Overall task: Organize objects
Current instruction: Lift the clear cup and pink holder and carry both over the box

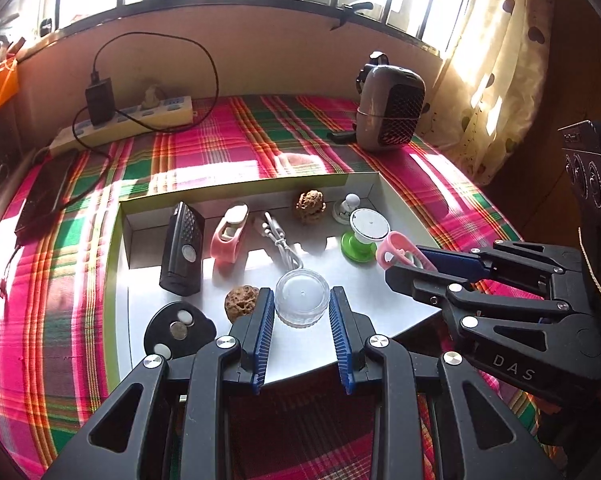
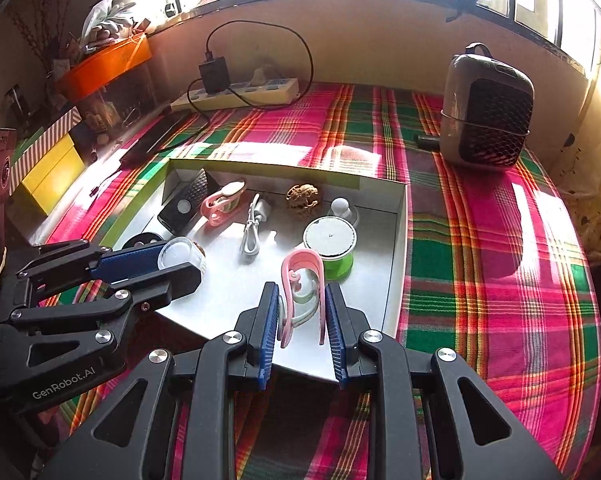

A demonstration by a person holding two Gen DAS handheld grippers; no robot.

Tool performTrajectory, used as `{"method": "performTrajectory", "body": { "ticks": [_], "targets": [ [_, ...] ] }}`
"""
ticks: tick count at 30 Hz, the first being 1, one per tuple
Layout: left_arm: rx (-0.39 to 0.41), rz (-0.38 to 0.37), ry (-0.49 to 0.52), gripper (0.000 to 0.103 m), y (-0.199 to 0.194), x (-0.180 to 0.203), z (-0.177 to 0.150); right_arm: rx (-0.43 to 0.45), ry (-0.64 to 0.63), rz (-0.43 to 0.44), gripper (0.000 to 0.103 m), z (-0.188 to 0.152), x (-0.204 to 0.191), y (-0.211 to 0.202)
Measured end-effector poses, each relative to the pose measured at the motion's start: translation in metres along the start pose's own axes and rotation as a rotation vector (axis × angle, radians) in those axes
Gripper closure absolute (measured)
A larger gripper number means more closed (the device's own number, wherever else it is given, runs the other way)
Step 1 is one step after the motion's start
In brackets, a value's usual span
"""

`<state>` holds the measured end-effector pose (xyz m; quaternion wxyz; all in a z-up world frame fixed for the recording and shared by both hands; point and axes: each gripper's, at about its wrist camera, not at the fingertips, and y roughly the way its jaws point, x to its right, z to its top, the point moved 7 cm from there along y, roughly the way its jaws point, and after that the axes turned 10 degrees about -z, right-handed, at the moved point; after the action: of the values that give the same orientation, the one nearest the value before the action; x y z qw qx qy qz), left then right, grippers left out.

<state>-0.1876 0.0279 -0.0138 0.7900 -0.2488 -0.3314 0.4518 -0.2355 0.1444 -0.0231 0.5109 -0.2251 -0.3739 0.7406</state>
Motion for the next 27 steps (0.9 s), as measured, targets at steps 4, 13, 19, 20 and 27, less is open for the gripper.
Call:
{"method": "performTrajectory", "body": {
  "ticks": [4, 13, 19, 20, 27],
  "targets": [
    [-0.02, 0.004, -0.004, 0.077, 0.008, -0.003, -0.001, -0.019, -0.003, 0.005, 0.078, -0.001, 0.0, 0.008],
    [-0.039, -0.006, 0.006, 0.077, 0.02, -0.002, 0.0, -0.046, -0.02, 0.003, 0.078, -0.004, -0.002, 0.02],
    [-0.054, 0.003, 0.013, 0.077, 0.026, -0.002, 0.0, -0.055, -0.022, -0.004, 0.078, -0.005, -0.001, 0.024],
    [-0.056, 0.007, 0.015, 0.077, 0.027, -0.003, 0.0, -0.056, -0.025, -0.006, 0.078, -0.005, 0.0, 0.025],
    [-0.087, 0.021, 0.026, 0.077, 0.036, -0.004, -0.003, -0.059, -0.047, -0.028, 0.078, -0.006, 0.0, 0.029]
  ]
}}
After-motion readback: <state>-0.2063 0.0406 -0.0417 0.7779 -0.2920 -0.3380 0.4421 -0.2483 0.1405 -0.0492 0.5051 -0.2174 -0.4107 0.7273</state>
